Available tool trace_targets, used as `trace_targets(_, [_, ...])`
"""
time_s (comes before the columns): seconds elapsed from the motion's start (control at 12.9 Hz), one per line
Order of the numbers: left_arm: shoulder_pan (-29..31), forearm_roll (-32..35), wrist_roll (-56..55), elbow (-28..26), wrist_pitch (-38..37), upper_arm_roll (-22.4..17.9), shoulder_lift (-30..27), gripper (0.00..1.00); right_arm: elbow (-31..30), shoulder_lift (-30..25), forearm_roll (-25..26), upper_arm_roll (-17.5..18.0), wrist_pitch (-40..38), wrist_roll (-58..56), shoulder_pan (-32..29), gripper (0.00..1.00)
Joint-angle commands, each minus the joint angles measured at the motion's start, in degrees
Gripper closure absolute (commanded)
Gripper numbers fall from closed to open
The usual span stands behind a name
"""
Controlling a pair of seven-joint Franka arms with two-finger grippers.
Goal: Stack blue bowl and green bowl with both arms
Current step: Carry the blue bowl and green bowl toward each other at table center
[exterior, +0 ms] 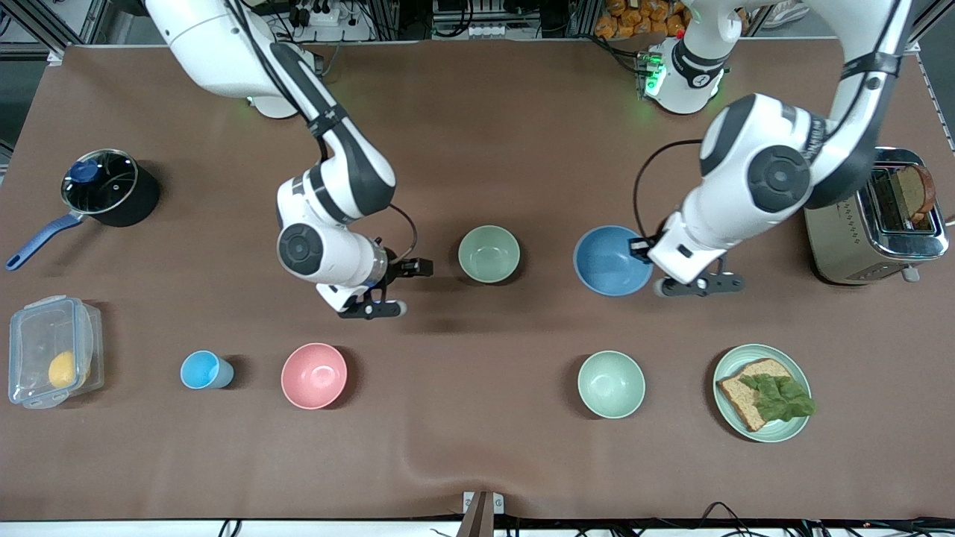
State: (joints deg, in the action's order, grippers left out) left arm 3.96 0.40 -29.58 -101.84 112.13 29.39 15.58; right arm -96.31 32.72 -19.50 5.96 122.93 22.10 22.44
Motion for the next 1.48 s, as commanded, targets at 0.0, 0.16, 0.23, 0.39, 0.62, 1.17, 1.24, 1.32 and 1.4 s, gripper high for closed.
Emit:
trace_targets(0.0, [0.26,-1.28,-3.9,-3.18,5.28,3.82,0.06,1.0,4.27,3.83,-1.59,0.55,0.82,13.08,-0.2,0.0])
trace_targets(0.16, [0.08,-2.15,-6.97,-3.19,6.34,6.46,1.9,1.0,6.22,5.86,-1.5,0.55,1.95,24.96,0.85,0.0])
trace_targets(0.23, [-0.44,-3.11,-9.25,-3.28,7.83,7.78,3.04,1.0,6.14,5.95,-1.94,0.55,4.48,27.54,0.94,0.0])
trace_targets(0.39, [-4.21,-3.12,-12.94,-3.19,9.86,7.88,5.5,1.0,5.96,7.09,-4.13,0.55,8.8,32.02,3.73,0.0])
trace_targets(0.62, [-7.29,-2.95,-16.73,-3.28,11.7,7.79,8.75,1.0,5.61,8.41,-3.96,0.37,11.71,35.47,5.86,0.0])
trace_targets(1.17, [-9.5,-2.68,-24.29,-2.84,12.85,7.79,13.51,1.0,5.43,11.31,-4.32,0.37,17.43,42.24,8.24,0.0])
trace_targets(1.24, [-9.94,-2.77,-24.91,-2.84,12.85,7.79,13.6,1.0,5.08,11.31,-4.32,0.37,17.43,42.24,8.23,0.0])
trace_targets(1.32, [-9.94,-2.77,-25.53,-2.84,12.94,7.79,13.69,1.0,4.73,11.23,-4.32,0.37,17.43,42.24,8.32,0.0])
trace_targets(1.4, [-10.03,-2.77,-25.79,-2.84,12.94,7.79,13.77,1.0,4.47,11.23,-4.32,0.37,17.43,42.24,8.32,0.0])
